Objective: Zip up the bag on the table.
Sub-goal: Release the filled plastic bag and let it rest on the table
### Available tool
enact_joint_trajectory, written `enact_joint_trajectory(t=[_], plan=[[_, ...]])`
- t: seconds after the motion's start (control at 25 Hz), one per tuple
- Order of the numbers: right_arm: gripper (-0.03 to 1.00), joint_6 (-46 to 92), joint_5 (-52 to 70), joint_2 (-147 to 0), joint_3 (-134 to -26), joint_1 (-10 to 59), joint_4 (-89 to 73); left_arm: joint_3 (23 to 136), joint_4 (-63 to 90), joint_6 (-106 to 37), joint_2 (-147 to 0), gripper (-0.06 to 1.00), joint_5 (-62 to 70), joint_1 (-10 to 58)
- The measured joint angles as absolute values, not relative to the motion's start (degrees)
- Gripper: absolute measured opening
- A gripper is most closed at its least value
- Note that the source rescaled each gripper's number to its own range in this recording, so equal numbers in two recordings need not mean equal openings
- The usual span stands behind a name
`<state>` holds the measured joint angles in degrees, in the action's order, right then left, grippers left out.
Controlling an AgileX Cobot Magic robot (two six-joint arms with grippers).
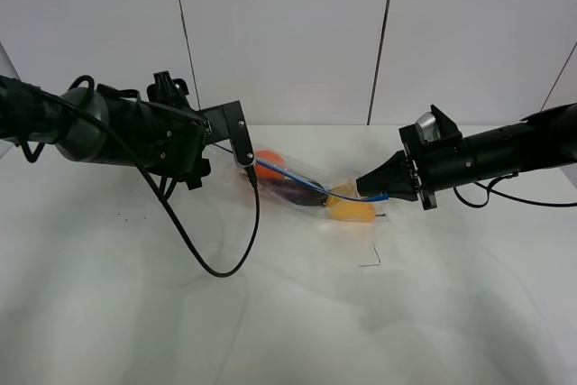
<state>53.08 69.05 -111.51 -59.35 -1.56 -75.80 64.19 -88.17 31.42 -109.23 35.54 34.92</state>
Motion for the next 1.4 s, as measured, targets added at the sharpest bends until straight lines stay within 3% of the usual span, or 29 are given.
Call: enact_joint_trajectory(t=[0.24,0.44,0.88,1.08,1.4], plan=[[0.0,53.1,69.1,-111.5,-59.4,-1.6,-75.8,65.5,-77.7,36.2,-103.7,0.99,37.4,34.1],[0.0,53.3,69.1,-111.5,-59.4,-1.6,-75.8,69.9,-62.6,36.5,-98.3,0.99,38.7,29.4],[0.0,54.2,69.1,-111.5,-59.4,-1.6,-75.5,74.2,-18.4,10.1,-87.3,0.99,46.7,7.0],[0.0,54.8,69.1,-111.5,-59.4,-1.6,-75.4,74.2,-16.3,7.3,-82.8,0.99,50.0,-1.8],[0.0,55.3,69.1,-111.5,-59.4,-1.6,-75.4,63.1,-13.4,6.2,-71.0,0.99,52.4,-2.4]])
